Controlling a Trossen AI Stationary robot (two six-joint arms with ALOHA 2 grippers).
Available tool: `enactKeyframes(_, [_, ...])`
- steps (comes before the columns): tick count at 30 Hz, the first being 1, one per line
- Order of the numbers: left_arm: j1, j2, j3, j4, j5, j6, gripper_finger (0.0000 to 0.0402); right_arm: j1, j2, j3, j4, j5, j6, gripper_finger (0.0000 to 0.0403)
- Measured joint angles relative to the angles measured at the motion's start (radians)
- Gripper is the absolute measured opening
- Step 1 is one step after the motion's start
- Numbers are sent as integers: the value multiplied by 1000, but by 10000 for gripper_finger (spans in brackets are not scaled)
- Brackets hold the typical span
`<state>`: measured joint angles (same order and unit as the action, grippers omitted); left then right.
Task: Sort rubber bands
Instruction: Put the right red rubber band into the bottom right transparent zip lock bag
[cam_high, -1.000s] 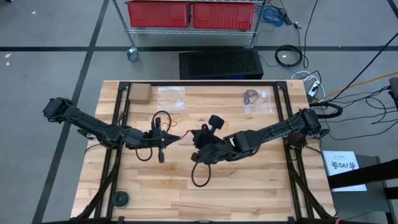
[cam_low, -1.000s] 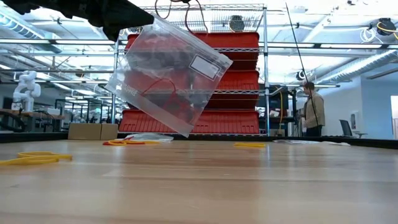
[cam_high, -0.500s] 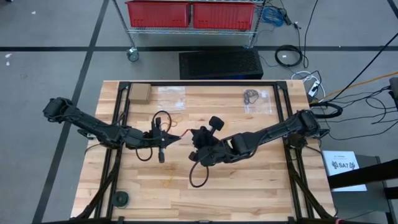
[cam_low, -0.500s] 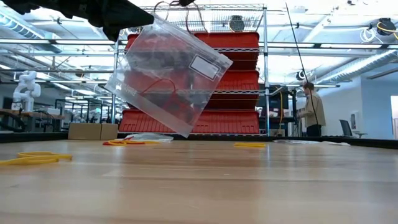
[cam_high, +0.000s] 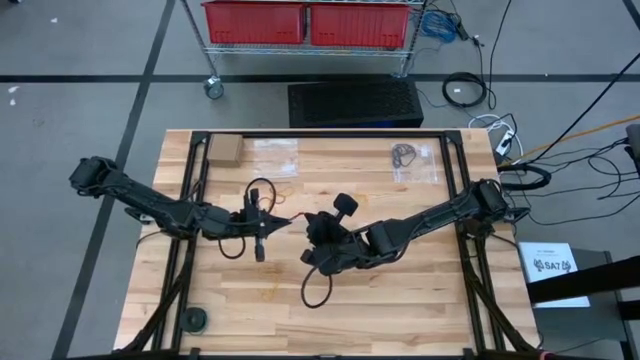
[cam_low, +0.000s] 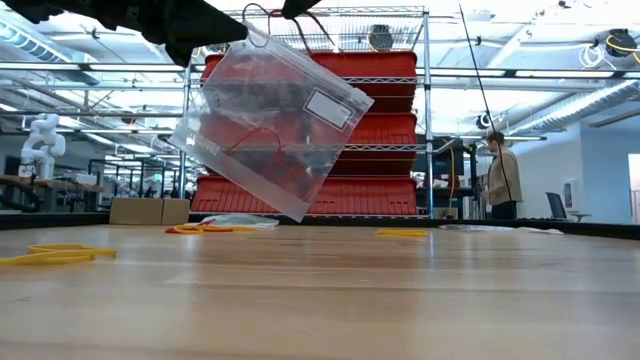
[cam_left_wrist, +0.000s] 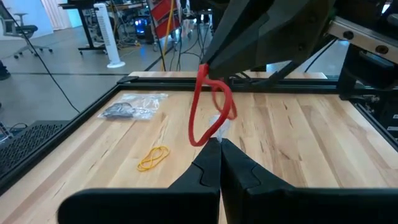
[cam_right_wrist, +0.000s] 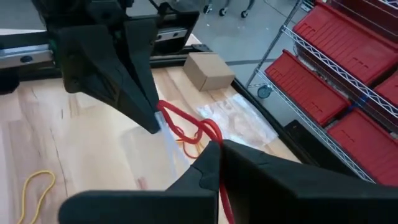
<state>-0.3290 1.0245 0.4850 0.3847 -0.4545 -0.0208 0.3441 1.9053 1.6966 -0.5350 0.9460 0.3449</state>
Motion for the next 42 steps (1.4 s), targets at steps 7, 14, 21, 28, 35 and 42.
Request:
enactKeyframes(7, [0,0,0,2,0,0,0,-2,0,0,21,95,22,0])
enactKeyframes(14, [0,0,0,2,0,0,0,1,0,0,19,96,63,0])
enactKeyframes(21, [0,0,0,2,0,0,0,-10,0,0,21,106,48,0])
enactKeyframes(28, [0,0,0,1,0,0,0,-11,-2,0,45,129,11,0])
enactKeyframes(35, [0,0,0,2,0,0,0,-13,-2,0,57,119,12,0])
enactKeyframes(42, [0,0,0,2,0,0,0,-9,-1,0,52,88,51,0])
